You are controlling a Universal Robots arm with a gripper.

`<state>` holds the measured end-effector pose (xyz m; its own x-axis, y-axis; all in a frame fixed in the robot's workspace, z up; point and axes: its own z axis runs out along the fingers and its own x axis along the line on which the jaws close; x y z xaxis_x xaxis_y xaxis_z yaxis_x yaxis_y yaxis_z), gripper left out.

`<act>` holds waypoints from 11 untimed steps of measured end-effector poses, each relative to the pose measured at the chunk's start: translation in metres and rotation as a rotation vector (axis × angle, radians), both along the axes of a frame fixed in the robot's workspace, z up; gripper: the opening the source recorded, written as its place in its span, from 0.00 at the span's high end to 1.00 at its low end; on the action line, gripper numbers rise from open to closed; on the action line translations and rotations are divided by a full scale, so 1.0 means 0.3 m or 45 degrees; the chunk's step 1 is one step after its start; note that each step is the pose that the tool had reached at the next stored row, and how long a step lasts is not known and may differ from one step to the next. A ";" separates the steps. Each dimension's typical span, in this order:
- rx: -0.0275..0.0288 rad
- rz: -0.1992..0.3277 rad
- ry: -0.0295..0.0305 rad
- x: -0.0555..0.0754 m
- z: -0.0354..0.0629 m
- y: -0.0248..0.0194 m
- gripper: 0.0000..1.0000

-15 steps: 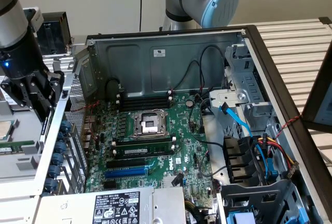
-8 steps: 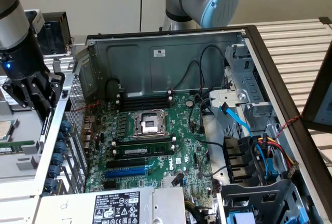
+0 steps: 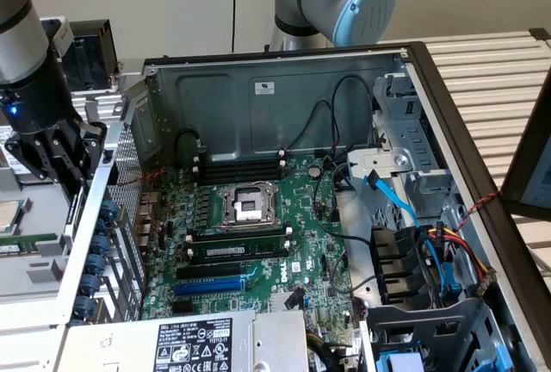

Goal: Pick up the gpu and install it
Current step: 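Pick up the gpu and move the gpu toward the slot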

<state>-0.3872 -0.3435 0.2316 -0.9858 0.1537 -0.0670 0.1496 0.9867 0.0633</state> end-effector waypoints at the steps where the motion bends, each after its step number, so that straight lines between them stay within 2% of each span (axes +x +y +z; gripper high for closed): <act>1: 0.0013 0.000 0.0008 0.000 0.000 0.000 0.63; 6: 0.0103 0.000 0.0015 -0.003 -0.001 0.000 0.63; 9: 0.0228 0.000 0.0016 -0.008 -0.001 -0.001 0.63; 11: 0.0247 -0.001 0.0056 -0.008 -0.002 0.000 0.63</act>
